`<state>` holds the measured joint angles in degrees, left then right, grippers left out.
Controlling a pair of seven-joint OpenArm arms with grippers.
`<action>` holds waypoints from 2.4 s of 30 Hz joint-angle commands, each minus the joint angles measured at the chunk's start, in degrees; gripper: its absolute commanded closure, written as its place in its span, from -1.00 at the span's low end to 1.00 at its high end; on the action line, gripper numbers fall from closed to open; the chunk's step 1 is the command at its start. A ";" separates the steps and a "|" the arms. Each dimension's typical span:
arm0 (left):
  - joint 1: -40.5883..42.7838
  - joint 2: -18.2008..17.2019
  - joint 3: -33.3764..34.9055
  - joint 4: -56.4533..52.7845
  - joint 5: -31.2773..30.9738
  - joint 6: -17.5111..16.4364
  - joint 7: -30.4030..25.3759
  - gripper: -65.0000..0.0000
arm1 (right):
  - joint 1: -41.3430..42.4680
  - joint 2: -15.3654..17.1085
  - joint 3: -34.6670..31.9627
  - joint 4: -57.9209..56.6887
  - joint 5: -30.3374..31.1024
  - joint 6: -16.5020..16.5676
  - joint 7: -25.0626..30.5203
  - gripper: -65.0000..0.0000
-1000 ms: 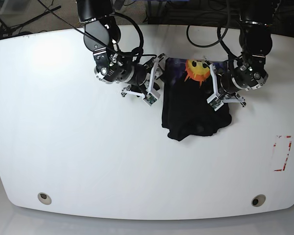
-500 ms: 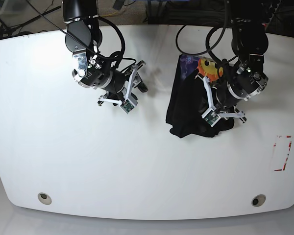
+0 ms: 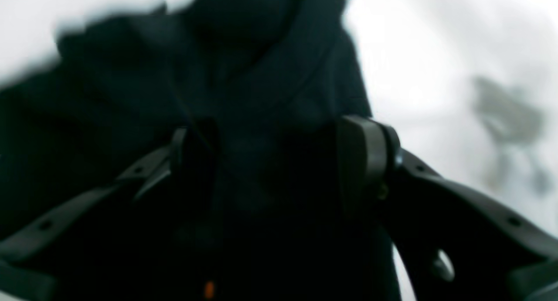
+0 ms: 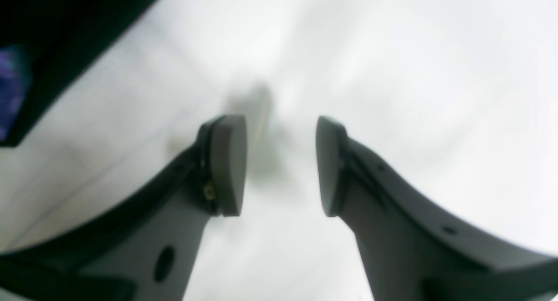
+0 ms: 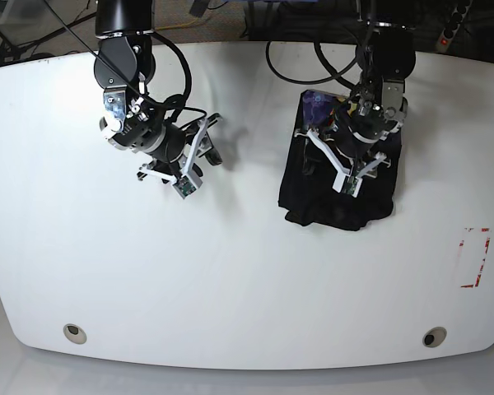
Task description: Fold the T-shirt properly
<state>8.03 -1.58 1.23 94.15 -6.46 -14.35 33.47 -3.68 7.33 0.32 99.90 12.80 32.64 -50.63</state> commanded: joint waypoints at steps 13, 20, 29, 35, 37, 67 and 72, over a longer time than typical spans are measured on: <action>0.36 -14.11 -1.54 -20.52 -0.88 2.09 -14.62 -0.19 | 0.83 0.80 0.25 2.74 0.70 0.10 1.27 0.27; 0.28 -25.71 -13.76 -26.85 -0.53 -5.21 -14.62 -0.19 | -0.23 0.80 0.25 4.67 0.70 0.10 1.09 0.27; 0.19 -38.72 -23.34 -36.79 -0.88 -14.79 -14.97 -0.19 | -0.58 0.80 0.25 5.55 0.70 0.10 1.09 0.27; 0.10 -41.98 -27.92 -35.29 -0.97 -22.35 -14.62 -0.19 | -1.81 0.45 -0.01 7.05 0.70 0.10 1.36 0.27; -0.34 -41.98 -29.67 -31.16 -0.97 -24.64 -14.09 -0.19 | -1.90 0.45 -0.10 7.14 0.70 0.10 1.44 0.27; 20.41 -2.77 -15.43 0.58 11.16 -2.31 -41.08 -0.18 | -24.84 4.23 12.56 -7.99 -14.25 -10.97 66.15 0.24; 32.54 3.91 -15.26 7.61 11.07 -2.31 -40.90 -0.18 | -35.04 4.75 12.56 -3.59 -6.07 -11.15 66.15 0.24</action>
<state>38.57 0.73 -14.09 99.09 5.13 -16.78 -6.04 -37.17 10.92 12.32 94.08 4.56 22.35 13.80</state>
